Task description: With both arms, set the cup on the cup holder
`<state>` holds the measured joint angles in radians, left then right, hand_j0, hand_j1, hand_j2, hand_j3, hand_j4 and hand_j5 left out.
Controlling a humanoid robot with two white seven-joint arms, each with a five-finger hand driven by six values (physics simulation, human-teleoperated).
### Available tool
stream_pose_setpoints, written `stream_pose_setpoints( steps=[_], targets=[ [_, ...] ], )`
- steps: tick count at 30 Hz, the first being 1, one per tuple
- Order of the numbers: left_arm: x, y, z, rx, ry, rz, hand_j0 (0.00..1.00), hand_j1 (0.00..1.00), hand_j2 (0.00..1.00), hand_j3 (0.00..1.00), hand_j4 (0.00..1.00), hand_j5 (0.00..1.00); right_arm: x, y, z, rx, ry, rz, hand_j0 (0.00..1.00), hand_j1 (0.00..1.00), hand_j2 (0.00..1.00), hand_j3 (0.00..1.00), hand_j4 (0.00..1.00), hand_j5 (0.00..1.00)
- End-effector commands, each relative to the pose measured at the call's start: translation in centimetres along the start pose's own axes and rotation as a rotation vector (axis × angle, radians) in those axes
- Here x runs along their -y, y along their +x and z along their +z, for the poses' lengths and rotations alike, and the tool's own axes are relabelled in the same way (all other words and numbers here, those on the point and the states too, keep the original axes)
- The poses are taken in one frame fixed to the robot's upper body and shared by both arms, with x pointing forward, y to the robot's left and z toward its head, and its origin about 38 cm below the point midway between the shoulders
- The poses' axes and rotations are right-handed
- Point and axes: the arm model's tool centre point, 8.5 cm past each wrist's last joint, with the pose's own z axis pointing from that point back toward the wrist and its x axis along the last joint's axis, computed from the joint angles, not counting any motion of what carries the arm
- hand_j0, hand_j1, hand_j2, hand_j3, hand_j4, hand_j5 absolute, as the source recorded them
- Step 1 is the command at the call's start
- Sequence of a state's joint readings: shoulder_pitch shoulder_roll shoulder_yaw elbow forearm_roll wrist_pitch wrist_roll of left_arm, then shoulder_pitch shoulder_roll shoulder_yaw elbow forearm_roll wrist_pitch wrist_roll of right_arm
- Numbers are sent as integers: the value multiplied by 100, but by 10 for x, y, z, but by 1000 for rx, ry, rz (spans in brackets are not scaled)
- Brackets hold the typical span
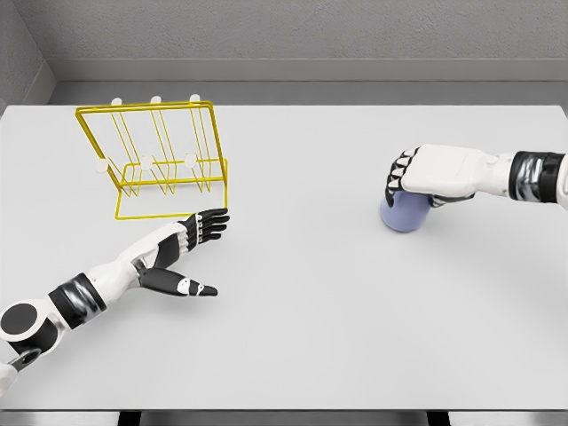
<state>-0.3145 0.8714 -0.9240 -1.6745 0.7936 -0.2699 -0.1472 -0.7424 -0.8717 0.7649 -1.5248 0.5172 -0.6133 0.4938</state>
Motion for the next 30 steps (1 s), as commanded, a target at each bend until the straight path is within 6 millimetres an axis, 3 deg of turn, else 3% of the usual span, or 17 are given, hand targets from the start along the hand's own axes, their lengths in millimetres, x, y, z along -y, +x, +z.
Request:
stream_pose_setpoints(
  steps=[1,10,21,30],
  targets=[
    [0,0,0,0,1,1,100,100,100,100,100,100,6,5,3,10,-7,20,53,53,53,53,53,53],
    [-1,1,0,1,2,1,100,100,100,100,100,100,30,50,-2,118,-9,136,50,50,50,50,50,50],
    [-2,2,1,3,3,-4,100,100,100,100,100,100,43,61,-8,151,-46,157,50,50,50,50,50,50],
    [-3,3,0,5,3,-6,100,100,100,100,100,100,56,76,-29,209,-109,150,50,50,50,50,50,50]
  ],
)
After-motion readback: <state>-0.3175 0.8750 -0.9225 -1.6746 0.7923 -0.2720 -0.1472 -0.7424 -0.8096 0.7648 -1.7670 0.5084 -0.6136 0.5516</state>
